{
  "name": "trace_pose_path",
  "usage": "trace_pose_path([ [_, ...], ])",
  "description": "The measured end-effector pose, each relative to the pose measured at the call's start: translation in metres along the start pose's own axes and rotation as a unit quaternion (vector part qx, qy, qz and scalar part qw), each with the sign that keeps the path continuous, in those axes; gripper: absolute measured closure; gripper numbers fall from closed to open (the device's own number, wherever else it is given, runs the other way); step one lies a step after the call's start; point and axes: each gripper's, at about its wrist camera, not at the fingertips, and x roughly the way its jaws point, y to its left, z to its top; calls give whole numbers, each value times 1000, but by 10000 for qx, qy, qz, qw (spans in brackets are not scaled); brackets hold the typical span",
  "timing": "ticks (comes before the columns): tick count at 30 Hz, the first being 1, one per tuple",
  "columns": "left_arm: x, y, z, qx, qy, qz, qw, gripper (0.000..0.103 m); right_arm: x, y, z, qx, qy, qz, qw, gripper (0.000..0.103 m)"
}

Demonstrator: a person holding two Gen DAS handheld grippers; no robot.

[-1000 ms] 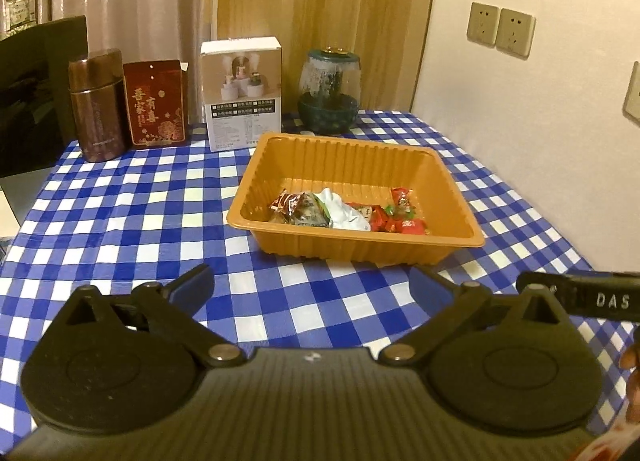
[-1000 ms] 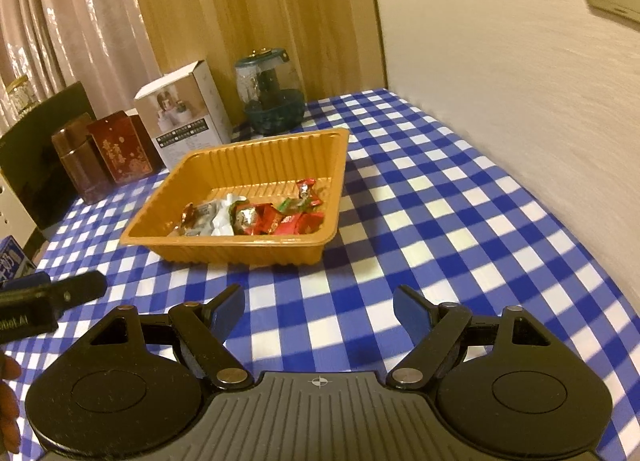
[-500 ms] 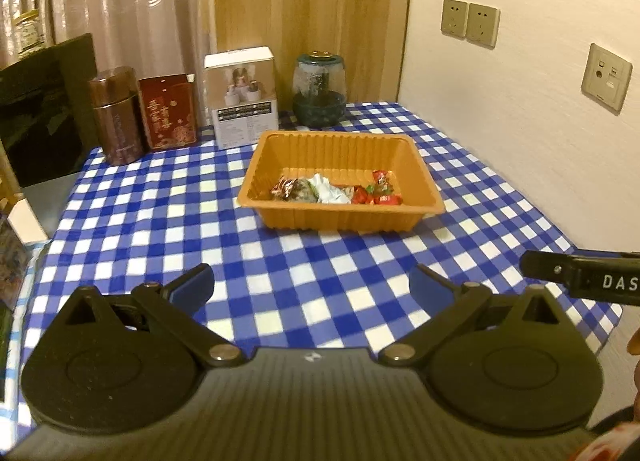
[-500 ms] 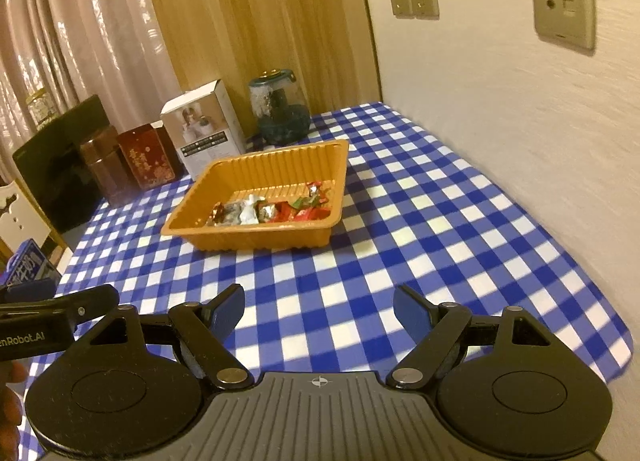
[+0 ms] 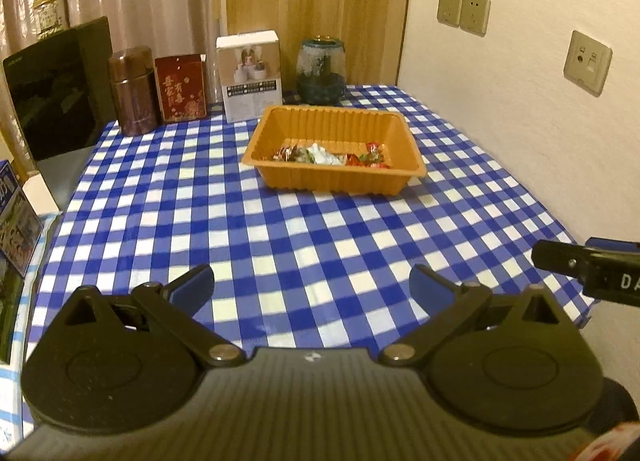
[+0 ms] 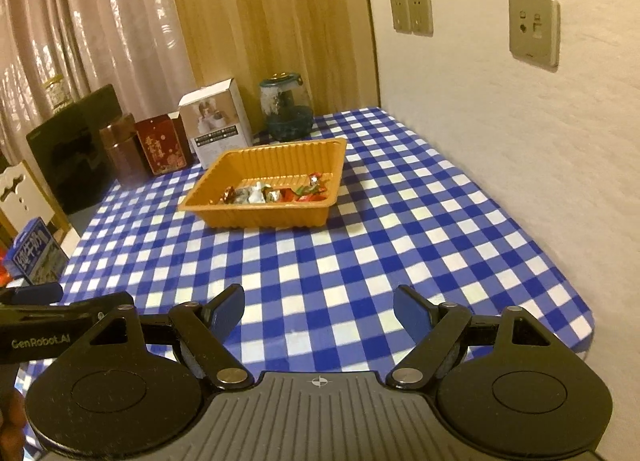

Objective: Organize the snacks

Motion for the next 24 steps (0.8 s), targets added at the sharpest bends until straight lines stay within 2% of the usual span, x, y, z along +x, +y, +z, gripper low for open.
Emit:
trace_pose_path([
  [10,-11,-5,-17,48,67,0,10000,0,-13,-4,-27,82,94,-95,9999,22],
  [24,-9,-6,-18,52,53,0,10000,0,-10,-5,-32,126,102,-91,9998,22],
])
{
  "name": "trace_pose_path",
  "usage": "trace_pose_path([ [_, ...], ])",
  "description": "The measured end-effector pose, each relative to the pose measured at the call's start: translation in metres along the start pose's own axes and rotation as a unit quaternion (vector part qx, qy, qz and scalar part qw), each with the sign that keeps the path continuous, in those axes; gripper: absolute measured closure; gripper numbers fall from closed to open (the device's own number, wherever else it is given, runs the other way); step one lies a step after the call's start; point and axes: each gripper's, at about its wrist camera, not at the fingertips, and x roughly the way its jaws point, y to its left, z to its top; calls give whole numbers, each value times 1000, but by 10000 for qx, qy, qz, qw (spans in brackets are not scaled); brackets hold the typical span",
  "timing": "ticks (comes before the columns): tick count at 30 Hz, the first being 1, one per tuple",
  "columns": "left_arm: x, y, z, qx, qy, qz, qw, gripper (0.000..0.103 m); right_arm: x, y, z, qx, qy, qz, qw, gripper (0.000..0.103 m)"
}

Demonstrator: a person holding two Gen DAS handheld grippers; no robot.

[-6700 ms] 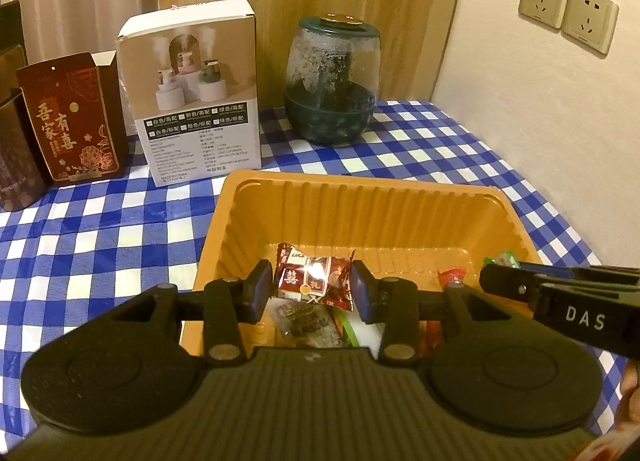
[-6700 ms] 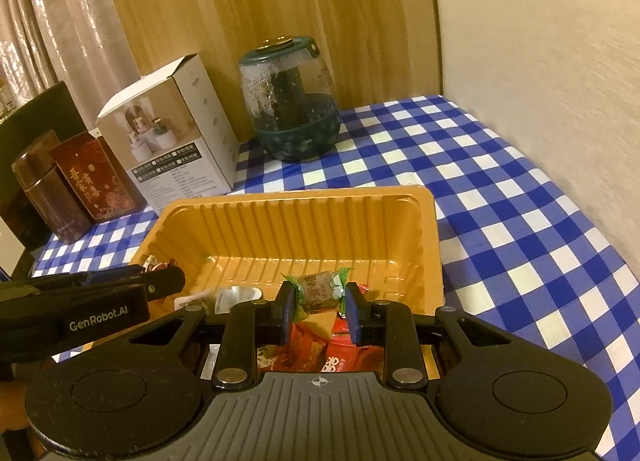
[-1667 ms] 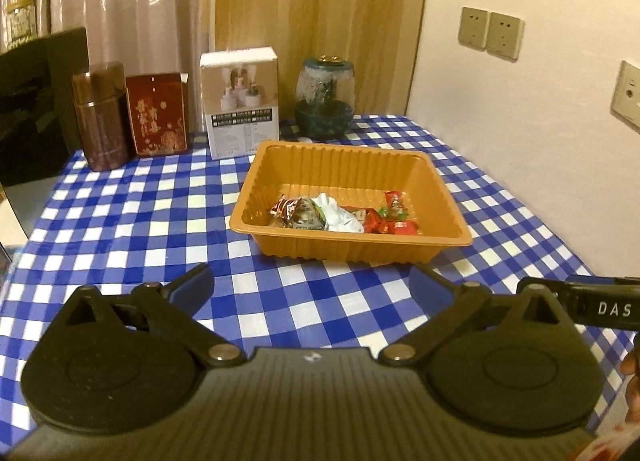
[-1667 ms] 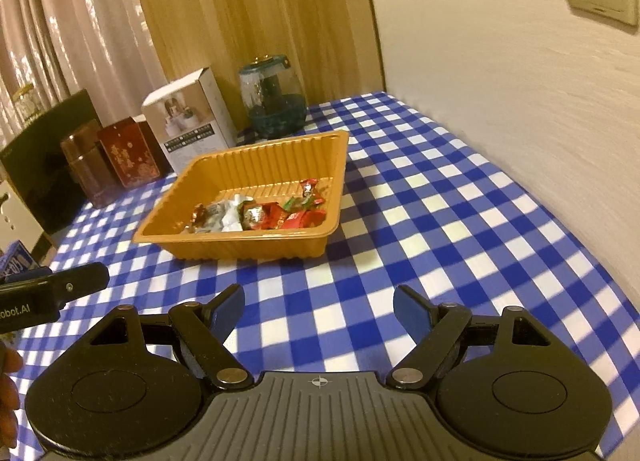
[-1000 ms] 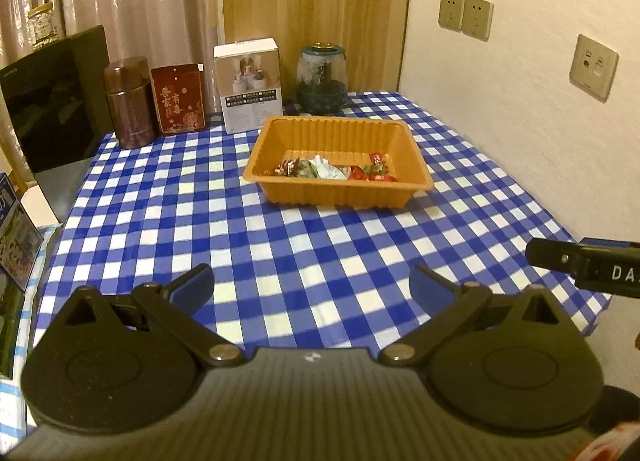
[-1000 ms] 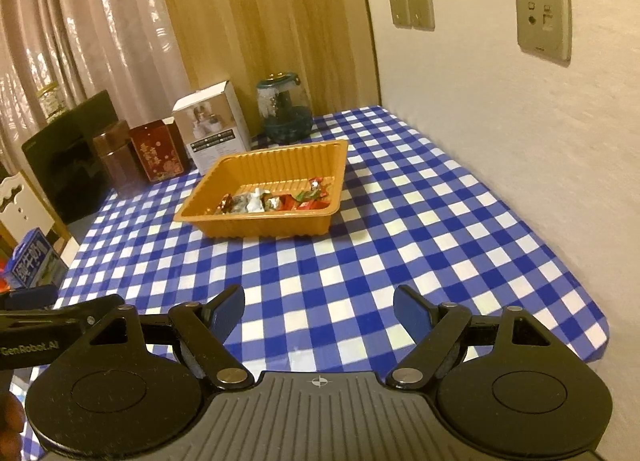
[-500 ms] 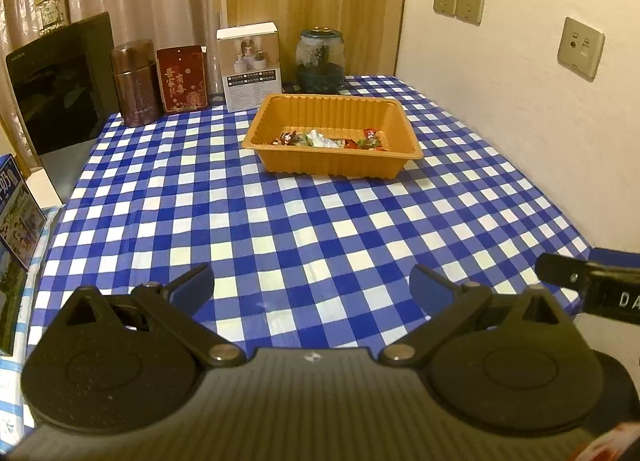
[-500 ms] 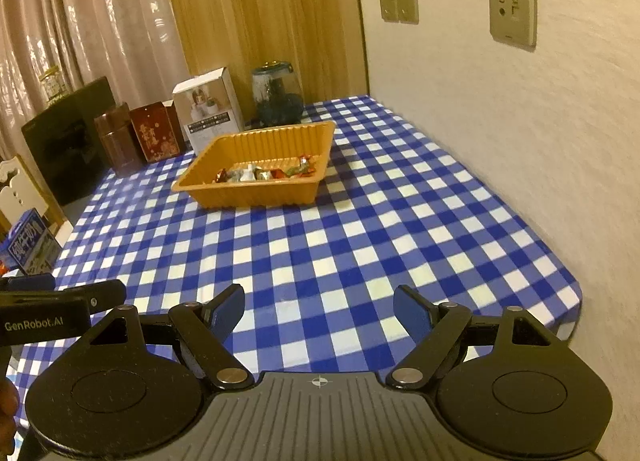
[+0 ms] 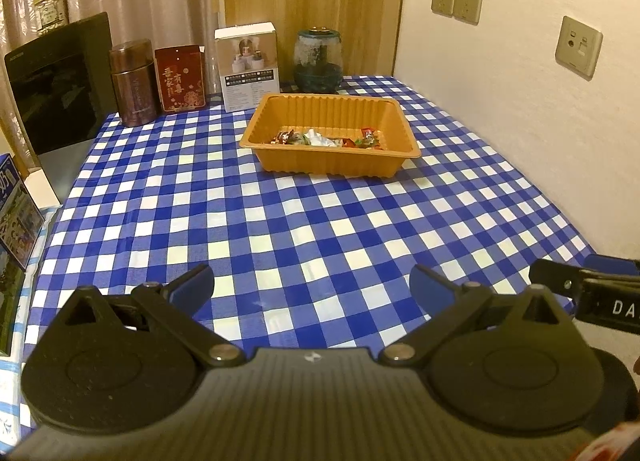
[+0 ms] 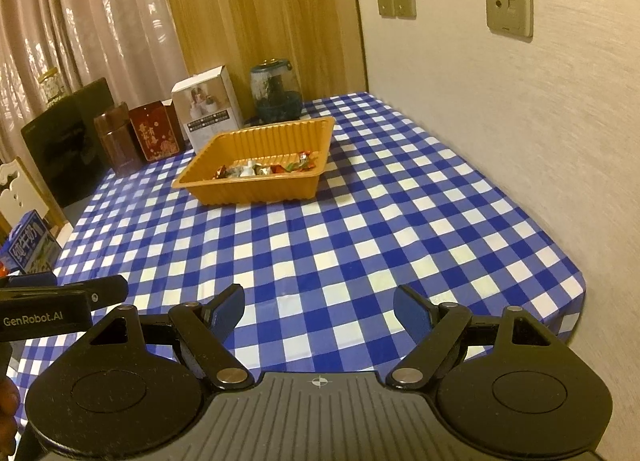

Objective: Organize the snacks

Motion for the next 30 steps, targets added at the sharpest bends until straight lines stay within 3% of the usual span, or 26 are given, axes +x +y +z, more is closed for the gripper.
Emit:
trace_pose_path([
  [30,0,-4,0,19,-21,10,10000,0,2,1,-4,-17,42,-3,10000,22],
])
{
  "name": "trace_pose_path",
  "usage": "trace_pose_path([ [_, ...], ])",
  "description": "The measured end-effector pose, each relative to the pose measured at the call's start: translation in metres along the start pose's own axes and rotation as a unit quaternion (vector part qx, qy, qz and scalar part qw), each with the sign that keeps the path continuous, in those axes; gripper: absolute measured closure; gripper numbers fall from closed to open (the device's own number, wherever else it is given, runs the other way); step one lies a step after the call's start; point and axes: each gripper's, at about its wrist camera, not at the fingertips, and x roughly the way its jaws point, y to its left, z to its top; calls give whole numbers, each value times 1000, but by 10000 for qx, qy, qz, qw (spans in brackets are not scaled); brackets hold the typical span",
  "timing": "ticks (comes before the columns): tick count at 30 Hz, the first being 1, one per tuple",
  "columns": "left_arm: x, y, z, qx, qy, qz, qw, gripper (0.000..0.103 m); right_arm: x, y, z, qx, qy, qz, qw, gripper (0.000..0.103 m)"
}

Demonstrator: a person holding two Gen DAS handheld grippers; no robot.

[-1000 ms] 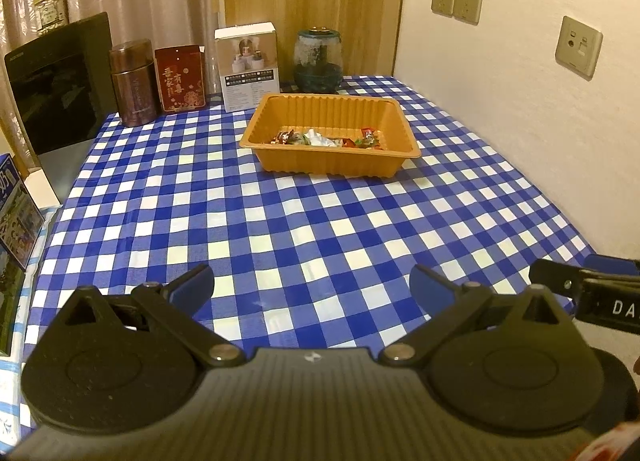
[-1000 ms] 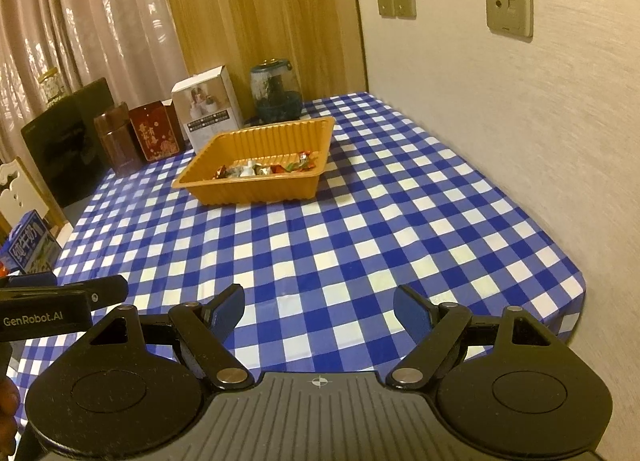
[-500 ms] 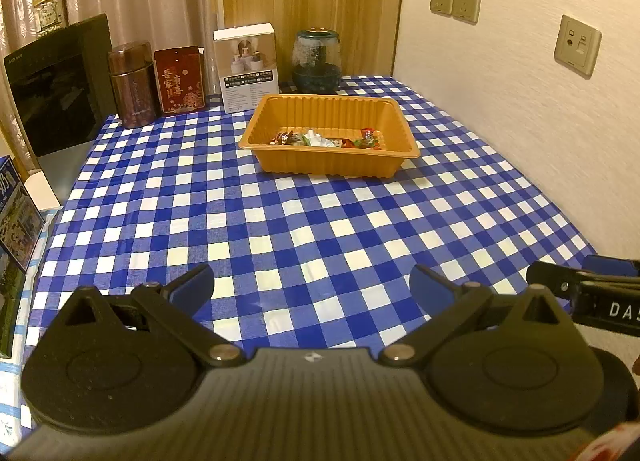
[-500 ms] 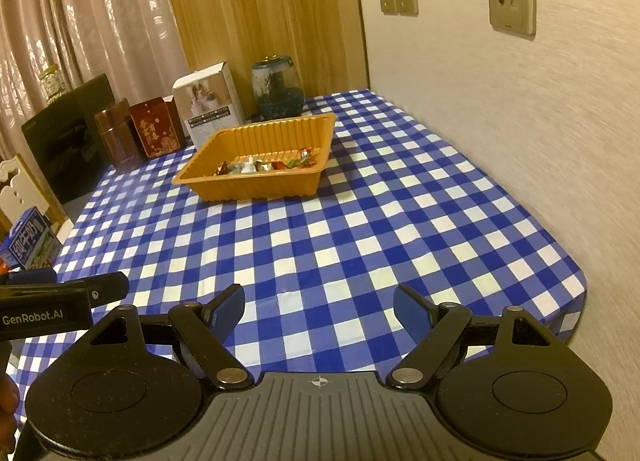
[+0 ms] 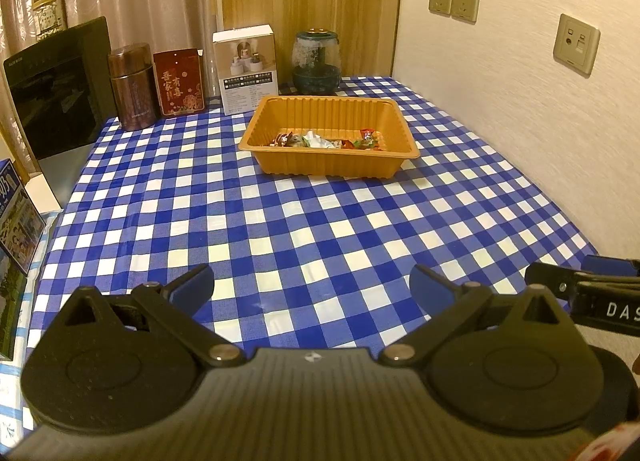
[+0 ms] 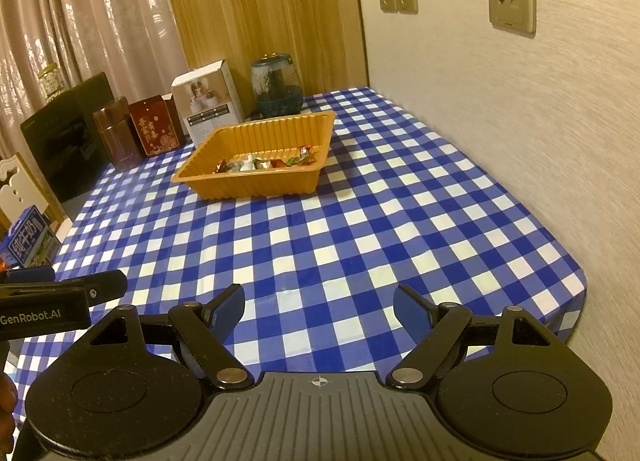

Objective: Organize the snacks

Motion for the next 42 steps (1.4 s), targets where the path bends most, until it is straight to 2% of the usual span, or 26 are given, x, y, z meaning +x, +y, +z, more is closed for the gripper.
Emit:
trace_pose_path([
  [42,2,-3,1,44,14,3,10000,0,0,-1,2,9,21,7,10000,22],
])
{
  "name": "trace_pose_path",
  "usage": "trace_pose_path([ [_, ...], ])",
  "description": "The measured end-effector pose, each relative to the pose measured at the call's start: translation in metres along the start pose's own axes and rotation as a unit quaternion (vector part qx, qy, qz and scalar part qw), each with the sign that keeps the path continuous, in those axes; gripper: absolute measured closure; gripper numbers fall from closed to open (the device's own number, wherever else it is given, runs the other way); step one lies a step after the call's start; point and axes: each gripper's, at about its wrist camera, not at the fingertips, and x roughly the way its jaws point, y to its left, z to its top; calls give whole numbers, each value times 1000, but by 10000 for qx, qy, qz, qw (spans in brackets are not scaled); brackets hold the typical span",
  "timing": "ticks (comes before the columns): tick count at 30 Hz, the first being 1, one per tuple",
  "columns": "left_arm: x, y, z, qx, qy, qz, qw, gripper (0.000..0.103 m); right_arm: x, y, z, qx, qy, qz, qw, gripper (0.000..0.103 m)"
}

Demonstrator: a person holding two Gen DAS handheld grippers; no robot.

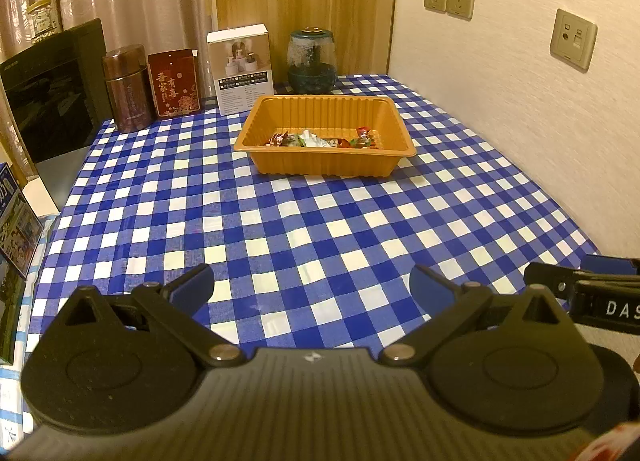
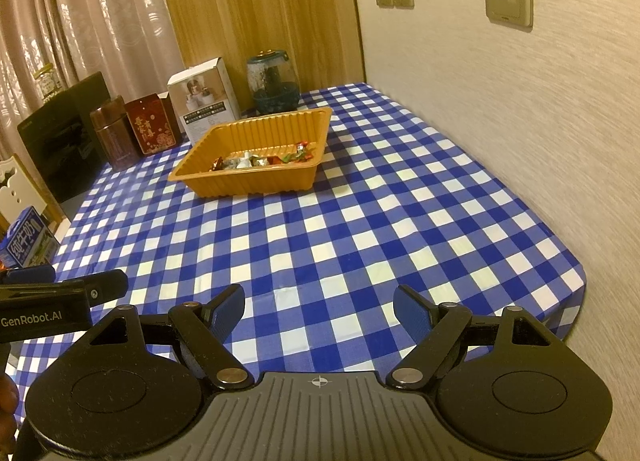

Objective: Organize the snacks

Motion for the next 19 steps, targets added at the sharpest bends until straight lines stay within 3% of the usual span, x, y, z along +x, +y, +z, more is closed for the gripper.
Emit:
trace_pose_path([
  [19,4,-2,-4,19,-41,-94,9999,0,0,0,0,5,12,3,10000,22],
])
